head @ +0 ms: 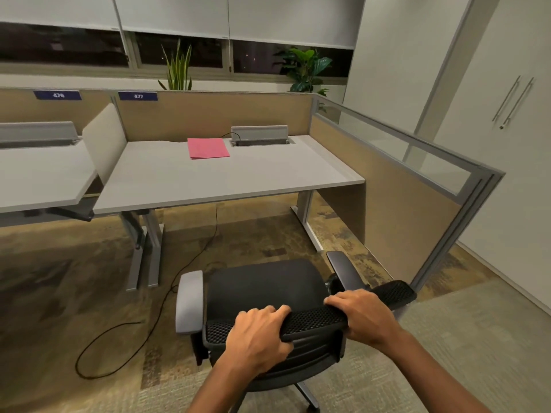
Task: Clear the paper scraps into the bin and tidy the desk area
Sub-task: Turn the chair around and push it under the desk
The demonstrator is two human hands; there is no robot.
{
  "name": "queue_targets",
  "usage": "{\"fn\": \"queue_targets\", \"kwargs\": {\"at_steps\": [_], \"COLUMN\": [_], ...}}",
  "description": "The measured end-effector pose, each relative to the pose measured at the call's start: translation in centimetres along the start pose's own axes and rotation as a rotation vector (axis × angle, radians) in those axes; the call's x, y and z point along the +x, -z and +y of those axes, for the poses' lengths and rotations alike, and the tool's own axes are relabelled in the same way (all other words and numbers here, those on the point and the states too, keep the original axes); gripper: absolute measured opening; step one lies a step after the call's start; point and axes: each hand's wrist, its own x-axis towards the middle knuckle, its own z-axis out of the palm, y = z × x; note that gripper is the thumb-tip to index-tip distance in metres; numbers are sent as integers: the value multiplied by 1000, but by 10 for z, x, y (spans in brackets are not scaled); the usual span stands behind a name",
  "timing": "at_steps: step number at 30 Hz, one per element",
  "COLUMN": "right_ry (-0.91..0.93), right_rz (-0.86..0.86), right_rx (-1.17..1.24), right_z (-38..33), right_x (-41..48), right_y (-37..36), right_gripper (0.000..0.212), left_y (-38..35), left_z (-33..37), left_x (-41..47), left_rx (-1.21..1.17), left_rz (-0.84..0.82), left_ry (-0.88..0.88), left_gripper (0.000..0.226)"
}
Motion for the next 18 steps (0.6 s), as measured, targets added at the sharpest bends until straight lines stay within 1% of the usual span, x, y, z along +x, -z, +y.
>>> {"fn": "queue_targets", "kwargs": {"at_steps": [3,8,18], "right_ry": [-19,-26,31], "right_rz": [20,-3,29], "right_rx": [-10,-10,-7], "right_z": [1,5,28], "right_x": [20,55,121], "right_y": [-1,0,-3], "right_gripper": [40,41,41], "left_y": [4,12,18], "left_z": [-14,-37,-72], "left_x": [14,37,91], "left_rx": [-3,-19,-19], "left_rz": [25,50,89], "left_ry": [-9,-8,36], "left_gripper": [54,53,51]}}
